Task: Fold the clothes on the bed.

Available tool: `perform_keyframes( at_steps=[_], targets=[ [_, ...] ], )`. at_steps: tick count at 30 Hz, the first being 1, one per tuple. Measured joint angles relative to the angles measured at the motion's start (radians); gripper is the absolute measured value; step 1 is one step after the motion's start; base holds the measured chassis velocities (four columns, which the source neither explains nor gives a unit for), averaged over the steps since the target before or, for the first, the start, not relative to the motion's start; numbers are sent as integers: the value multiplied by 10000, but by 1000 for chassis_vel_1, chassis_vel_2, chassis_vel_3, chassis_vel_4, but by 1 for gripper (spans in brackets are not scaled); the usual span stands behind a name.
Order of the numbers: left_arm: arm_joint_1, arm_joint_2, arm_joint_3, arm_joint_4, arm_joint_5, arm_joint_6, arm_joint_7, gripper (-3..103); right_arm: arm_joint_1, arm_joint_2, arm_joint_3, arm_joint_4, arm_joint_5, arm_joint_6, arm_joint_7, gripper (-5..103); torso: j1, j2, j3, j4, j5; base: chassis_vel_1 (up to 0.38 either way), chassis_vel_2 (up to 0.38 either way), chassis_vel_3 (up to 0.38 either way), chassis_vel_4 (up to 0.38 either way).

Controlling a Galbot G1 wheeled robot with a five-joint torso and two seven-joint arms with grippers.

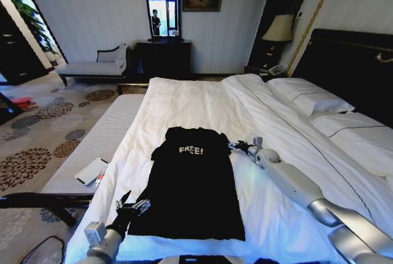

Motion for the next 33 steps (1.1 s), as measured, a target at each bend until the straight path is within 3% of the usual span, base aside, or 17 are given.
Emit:
perform_keyframes(
  at_steps=[10, 22, 28, 30, 33],
  targets=[
    [39, -112, -55, 98, -56, -64, 54, 100, 553, 306, -454, -649, 6, 0, 74, 103, 0, 0, 0, 2, 0, 0, 0, 0, 0],
    [-102, -115, -222, 197, -256, -93, 54, 100, 604, 404, -868, -651, -308, -19, 185, 70, 0, -1, 0, 1, 2, 0, 0, 0, 0],
    [-140, -178, -280, 223, -354, -102, 48, 100, 610, 388, -919, -594, -307, -28, 258, 42, 0, -1, 0, 2, 0, 0, 0, 0, 0],
    [-141, -192, -279, 232, -353, -108, 48, 100, 623, 384, -921, -594, -305, -28, 269, 42, 0, 0, 0, 2, 0, 0, 0, 0, 0],
    [-145, -213, -313, 270, -346, -142, 48, 100, 657, 362, -929, -593, -291, -28, 307, 25, 0, 0, 0, 1, 0, 0, 0, 0, 0]
  ],
)
